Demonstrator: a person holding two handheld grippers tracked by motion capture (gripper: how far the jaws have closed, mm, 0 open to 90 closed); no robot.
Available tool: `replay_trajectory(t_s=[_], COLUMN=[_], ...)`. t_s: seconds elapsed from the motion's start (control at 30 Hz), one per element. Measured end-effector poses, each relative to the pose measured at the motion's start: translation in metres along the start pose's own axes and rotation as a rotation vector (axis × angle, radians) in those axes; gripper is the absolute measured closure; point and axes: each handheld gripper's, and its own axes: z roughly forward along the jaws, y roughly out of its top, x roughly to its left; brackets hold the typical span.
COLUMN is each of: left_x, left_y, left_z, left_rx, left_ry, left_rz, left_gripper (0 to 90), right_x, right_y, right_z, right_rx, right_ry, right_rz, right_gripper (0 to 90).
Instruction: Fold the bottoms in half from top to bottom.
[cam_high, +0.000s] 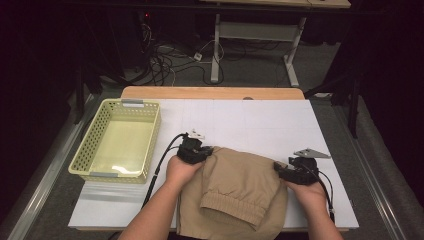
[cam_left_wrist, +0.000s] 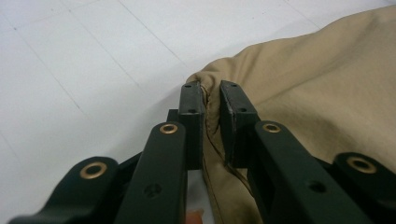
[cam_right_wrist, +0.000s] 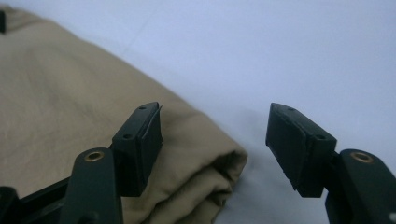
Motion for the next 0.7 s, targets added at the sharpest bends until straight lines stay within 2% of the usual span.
replay_trajectory(t_s=[0.07,0.17,0.3,0.33,0.37,0.53,0.63,0.7], left_x=[0.002,0.002,0.002,0.002,0.001,-0.001,-0.002,-0.002], left_y=[0.0,0.0,0.0,0.0,0.0,-0.001,-0.001,-0.001], left_z=[0.0,0.0,0.0,0.0,0.0,-0.001,-0.002,-0.003], left_rx=[-0.001,-0.001,-0.001,-0.002,-0.003,-0.009,-0.014,-0.026], left_ry=[-0.013,-0.015,-0.015,-0.014,-0.014,-0.002,-0.004,-0.004], left_rz=[-0.01,-0.013,-0.012,-0.011,-0.011,0.008,0.021,0.026], left_gripper=[78.4,78.4,78.4,78.4,78.5,79.8,80.5,81.0], right_x=[0.0,-0.002,0.0,0.001,0.001,0.005,0.005,0.007], right_y=[-0.004,-0.01,-0.012,-0.012,-0.013,-0.015,-0.016,-0.017], right_z=[0.003,0.002,0.001,0.001,0.0,-0.002,-0.004,-0.005], right_rx=[0.027,0.011,0.011,0.009,0.006,0.001,-0.007,-0.016], right_ry=[0.009,0.023,0.018,0.02,0.031,0.061,0.083,0.085], right_rz=[-0.016,-0.015,-0.034,-0.036,-0.042,-0.053,-0.064,-0.081], right_gripper=[37.0,40.1,47.3,50.0,57.2,70.5,82.1,85.1])
